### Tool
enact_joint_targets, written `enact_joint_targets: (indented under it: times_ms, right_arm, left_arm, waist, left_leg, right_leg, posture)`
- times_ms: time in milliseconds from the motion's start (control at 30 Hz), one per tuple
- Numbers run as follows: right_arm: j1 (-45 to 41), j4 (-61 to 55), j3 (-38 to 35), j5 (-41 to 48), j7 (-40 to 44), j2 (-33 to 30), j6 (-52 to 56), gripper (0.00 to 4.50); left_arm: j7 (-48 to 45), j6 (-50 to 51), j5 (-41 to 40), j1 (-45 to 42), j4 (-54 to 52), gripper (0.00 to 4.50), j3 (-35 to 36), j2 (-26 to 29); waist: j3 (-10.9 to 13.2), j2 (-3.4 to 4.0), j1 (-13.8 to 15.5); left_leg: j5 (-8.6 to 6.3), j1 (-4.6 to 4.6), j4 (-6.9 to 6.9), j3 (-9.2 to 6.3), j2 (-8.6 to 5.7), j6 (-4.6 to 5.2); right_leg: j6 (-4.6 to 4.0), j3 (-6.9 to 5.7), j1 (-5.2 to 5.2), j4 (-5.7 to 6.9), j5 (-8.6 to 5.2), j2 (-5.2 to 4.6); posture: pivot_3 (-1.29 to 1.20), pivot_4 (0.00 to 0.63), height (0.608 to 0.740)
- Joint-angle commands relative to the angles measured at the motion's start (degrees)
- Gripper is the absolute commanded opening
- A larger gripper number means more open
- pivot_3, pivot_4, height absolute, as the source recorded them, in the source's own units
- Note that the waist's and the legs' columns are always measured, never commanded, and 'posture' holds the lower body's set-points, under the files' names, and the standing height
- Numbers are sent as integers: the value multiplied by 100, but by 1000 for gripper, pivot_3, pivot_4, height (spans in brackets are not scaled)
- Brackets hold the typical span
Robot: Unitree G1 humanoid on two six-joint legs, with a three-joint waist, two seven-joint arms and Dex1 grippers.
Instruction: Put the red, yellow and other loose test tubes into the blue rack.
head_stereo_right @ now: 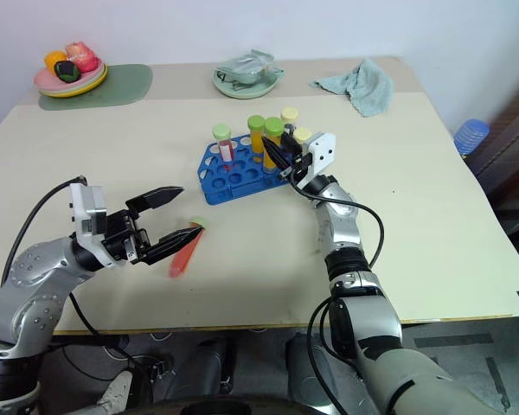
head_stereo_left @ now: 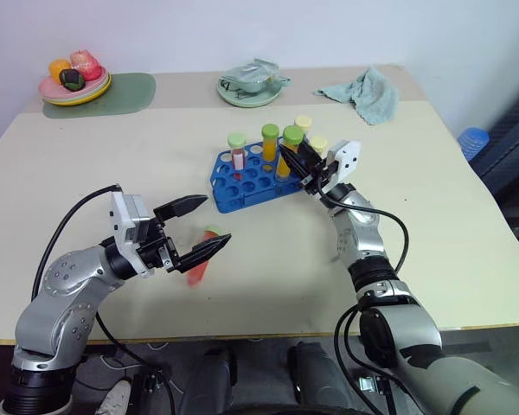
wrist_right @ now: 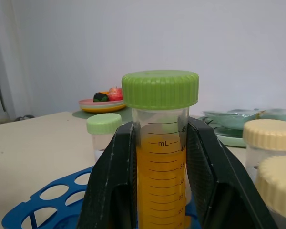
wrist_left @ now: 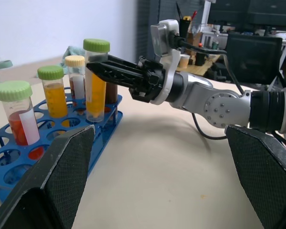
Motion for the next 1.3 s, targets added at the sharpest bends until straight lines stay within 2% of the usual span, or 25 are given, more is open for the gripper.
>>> enact_joint_targets:
  times_ms: [33,1233,1300]
  right_arm:
    - [9,115,74,-72,37,70,13,819]
    - [255,-66,-47,-68,-13,-207,213,819]
    - [235,-79,-68,-73,-60,-205,227,1855]
  left_arm:
    - [9,-68,-85,36,-165,4500,80,-8]
    - [-10,-39,-76,-37,-143,4500,16,-3]
    - [-13,-45,-75,-36,-135,4500,10,-11]
  waist:
    - [0,0,0]
    - [5,1,18]
    - [5,1,18]
  left_leg:
    - [0,0,0,0,0,0]
    - [0,-5,-8,0,-2,0]
    - [0,-5,-8,-1,-2,0]
  right_leg:
    - [0,0,0,0,0,0]
    - [0,0,-2,-10,0,-4]
    - [0,0,-2,-10,0,-3]
  posture:
    - [0,150,740]
    - [0,150,740]
    - [0,150,740]
